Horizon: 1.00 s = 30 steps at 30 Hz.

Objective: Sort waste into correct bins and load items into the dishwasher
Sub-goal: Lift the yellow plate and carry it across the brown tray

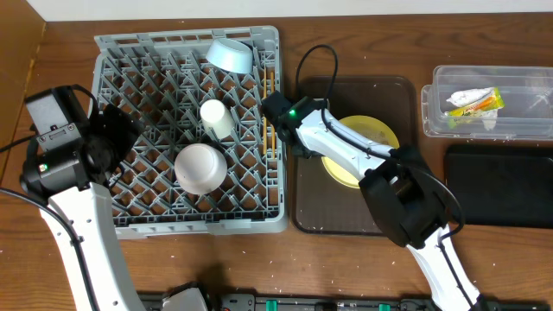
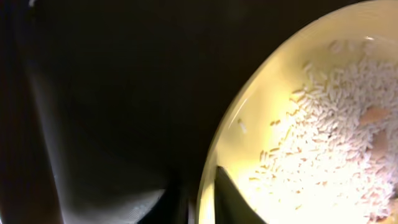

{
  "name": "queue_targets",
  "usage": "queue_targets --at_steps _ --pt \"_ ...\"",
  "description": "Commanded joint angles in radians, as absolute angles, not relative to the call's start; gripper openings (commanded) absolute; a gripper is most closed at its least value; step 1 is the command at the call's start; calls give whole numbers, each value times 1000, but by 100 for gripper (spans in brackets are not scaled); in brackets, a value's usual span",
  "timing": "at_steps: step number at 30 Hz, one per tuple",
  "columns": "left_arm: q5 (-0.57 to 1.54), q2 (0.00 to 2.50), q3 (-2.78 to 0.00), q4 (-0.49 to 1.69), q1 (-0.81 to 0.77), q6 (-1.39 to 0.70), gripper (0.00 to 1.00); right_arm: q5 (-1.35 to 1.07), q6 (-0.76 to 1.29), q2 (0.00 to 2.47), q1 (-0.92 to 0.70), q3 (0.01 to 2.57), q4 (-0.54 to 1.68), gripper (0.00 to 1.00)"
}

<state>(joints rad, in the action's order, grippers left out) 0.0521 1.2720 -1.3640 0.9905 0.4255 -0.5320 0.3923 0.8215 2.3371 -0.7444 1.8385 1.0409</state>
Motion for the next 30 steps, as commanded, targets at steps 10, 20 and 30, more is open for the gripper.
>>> queue_targets --at_steps 10,20,30 --pt "40 1274 -1370 992 429 -540 96 403 720 2316 -740 1902 1058 2" --pt "40 1274 -1370 992 429 -540 96 532 522 2315 -741 1988 1120 1" --pt "40 1274 -1370 992 429 -540 96 575 505 2315 -740 1988 1180 2"
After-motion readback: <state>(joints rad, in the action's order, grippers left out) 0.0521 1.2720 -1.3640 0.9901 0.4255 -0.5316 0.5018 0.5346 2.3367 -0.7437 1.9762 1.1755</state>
